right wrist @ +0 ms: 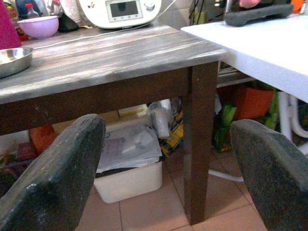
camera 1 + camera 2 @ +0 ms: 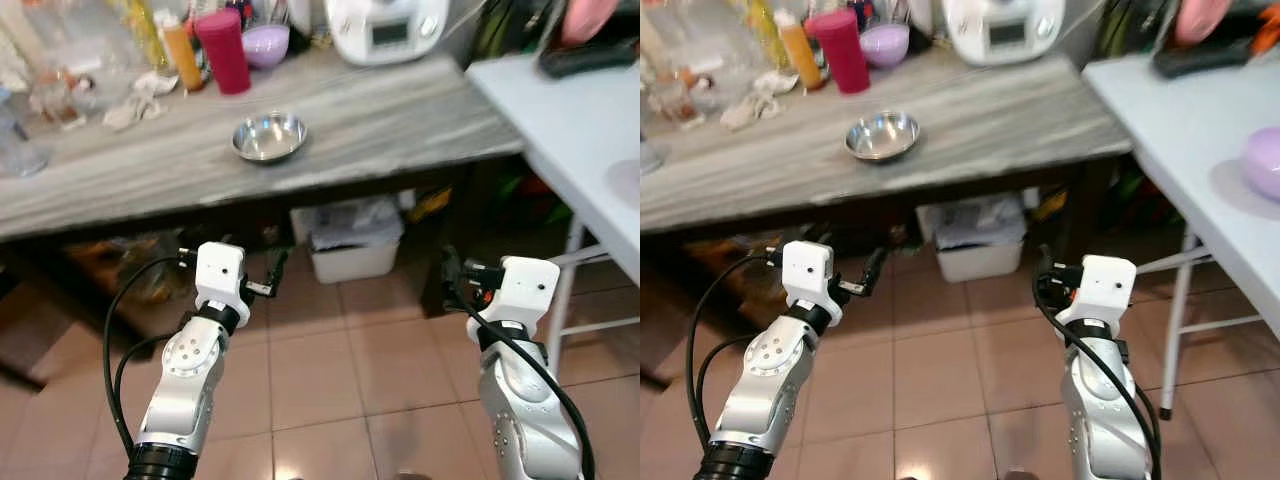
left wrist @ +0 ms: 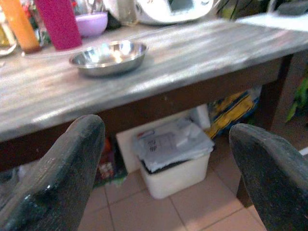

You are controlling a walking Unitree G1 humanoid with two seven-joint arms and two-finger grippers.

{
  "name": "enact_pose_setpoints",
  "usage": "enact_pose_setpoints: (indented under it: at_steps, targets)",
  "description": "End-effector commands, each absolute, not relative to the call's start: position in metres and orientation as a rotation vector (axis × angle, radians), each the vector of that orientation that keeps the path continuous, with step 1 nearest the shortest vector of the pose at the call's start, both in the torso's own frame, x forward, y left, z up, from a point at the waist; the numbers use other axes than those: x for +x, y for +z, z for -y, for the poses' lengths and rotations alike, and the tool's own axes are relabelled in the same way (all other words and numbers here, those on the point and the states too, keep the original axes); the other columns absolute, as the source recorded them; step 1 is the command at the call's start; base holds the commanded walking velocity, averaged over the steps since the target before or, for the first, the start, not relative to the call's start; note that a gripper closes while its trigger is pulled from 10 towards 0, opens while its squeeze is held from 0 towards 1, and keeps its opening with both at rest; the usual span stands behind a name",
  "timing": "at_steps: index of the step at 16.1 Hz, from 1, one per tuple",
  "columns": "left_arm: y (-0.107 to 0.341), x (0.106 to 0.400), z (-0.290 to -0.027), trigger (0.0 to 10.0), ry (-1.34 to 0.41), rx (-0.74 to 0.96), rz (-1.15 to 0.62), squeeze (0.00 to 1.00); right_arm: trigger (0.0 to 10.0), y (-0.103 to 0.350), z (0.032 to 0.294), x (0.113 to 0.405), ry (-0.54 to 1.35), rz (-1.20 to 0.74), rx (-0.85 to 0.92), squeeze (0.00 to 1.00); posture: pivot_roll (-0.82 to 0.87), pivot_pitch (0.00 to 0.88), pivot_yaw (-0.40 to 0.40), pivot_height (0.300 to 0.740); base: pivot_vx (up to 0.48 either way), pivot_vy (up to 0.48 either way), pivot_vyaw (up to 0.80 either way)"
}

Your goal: Setting the table

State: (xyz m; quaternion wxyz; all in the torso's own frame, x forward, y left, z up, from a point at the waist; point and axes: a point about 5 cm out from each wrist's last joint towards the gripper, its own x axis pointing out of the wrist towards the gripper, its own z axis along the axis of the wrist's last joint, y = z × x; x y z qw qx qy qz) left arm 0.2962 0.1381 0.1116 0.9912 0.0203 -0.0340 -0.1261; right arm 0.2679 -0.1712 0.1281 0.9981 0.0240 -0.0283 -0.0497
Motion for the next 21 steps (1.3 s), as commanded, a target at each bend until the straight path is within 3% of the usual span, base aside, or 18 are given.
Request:
enact_pose_setpoints:
  at_steps: [1, 9, 13, 17, 21]
  targets:
    - [0.105, 0.295, -0.144, 10.0, -0.22, 0.047, 0.045, 0.0, 10.0, 0.126, 0.166, 0.268, -0.067, 0.038, 0.052, 0.0, -0.29, 0.089, 0.08, 0.74, 0.0, 0.0, 0.0]
    - [0.09, 0.275, -0.14, 10.0, -0.09, -0.02, 0.046, 0.0, 10.0, 0.122, 0.16, 0.281, 0.114, -0.048, -0.015, 0.0, -0.22, 0.084, -0.107, 0.74, 0.0, 0.0, 0.0]
    - [0.097, 0.274, -0.145, 10.0, -0.109, 0.01, 0.087, 0.0, 10.0, 0.123, 0.148, 0.289, 0.146, -0.038, 0.001, 0.0, -0.2, 0.076, -0.083, 0.74, 0.0, 0.0, 0.0]
    - [0.109, 0.288, -0.148, 10.0, -0.187, 0.049, 0.103, 0.0, 10.0, 0.118, 0.147, 0.286, 0.065, -0.016, 0.053, 0.0, -0.22, 0.07, 0.018, 0.74, 0.0, -0.156, 0.0]
    - [0.113, 0.295, -0.143, 10.0, -0.227, 0.045, 0.101, 0.0, 10.0, 0.116, 0.149, 0.282, 0.019, -0.004, 0.067, 0.0, -0.24, 0.074, 0.065, 0.74, 0.0, -0.078, 0.0]
